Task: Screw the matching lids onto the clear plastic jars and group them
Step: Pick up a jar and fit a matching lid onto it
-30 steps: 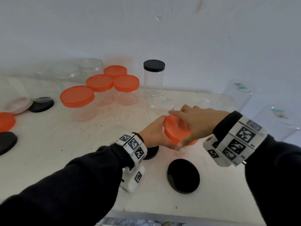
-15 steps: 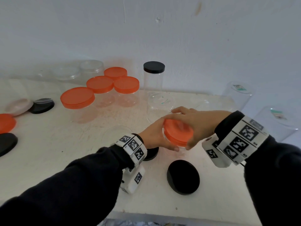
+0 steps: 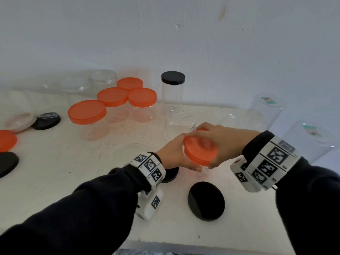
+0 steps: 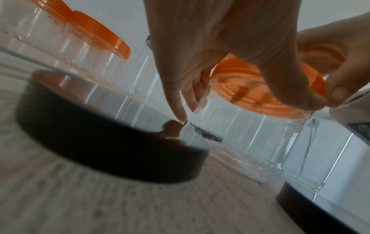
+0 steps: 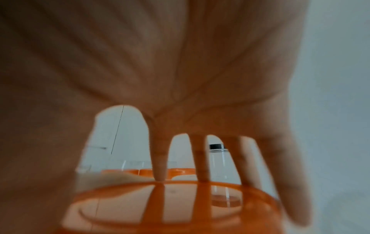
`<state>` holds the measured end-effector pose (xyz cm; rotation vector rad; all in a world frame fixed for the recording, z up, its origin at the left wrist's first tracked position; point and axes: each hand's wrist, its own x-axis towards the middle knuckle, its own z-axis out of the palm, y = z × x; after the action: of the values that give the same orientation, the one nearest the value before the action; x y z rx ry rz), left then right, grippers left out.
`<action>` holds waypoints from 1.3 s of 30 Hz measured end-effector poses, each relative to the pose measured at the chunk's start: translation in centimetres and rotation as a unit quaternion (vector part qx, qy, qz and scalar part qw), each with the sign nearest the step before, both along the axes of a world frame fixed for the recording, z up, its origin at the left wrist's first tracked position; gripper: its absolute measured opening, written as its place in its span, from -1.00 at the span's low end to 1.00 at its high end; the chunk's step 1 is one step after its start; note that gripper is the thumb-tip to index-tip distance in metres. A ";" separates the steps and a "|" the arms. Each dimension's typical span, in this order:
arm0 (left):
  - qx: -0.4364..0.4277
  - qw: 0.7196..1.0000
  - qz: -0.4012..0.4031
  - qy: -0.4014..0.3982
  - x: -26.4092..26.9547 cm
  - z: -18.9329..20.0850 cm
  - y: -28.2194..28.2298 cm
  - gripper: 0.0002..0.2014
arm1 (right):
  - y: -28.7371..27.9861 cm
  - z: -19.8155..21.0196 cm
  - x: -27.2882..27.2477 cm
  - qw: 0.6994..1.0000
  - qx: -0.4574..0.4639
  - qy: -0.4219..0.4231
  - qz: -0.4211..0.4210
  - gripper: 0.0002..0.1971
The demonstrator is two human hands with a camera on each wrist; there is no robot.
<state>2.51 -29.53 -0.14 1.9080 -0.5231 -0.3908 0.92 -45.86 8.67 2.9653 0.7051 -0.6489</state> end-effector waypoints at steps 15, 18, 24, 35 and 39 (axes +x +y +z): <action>0.042 0.999 0.012 0.002 -0.2 0.2 0.0 0.01 | -0.9 -2.5 -1.1 0.993 0.035 -0.110 0.004 -0.11; 0.047 0.999 0.015 -0.001 -0.3 0.3 0.0 -0.04 | -0.8 -2.9 -1.2 0.991 0.032 -0.132 -0.012 -0.05; 0.051 0.998 0.020 -0.018 -0.6 0.9 -0.2 -0.10 | 0.0 -2.7 -1.3 0.988 0.026 -0.150 -0.037 -0.09; 0.067 0.996 -0.052 -0.038 -1.7 2.7 0.8 -0.38 | 0.6 -1.9 -2.4 0.988 0.027 -0.146 -0.045 -0.03; 0.046 0.997 -0.056 -0.037 -1.7 3.7 4.1 -0.30 | 2.0 -0.5 -2.5 0.986 0.085 -0.140 -0.027 -0.10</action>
<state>0.82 -25.46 3.57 1.9932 -0.6732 -0.4253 -1.58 -43.85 8.22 3.1468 0.6882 -0.1732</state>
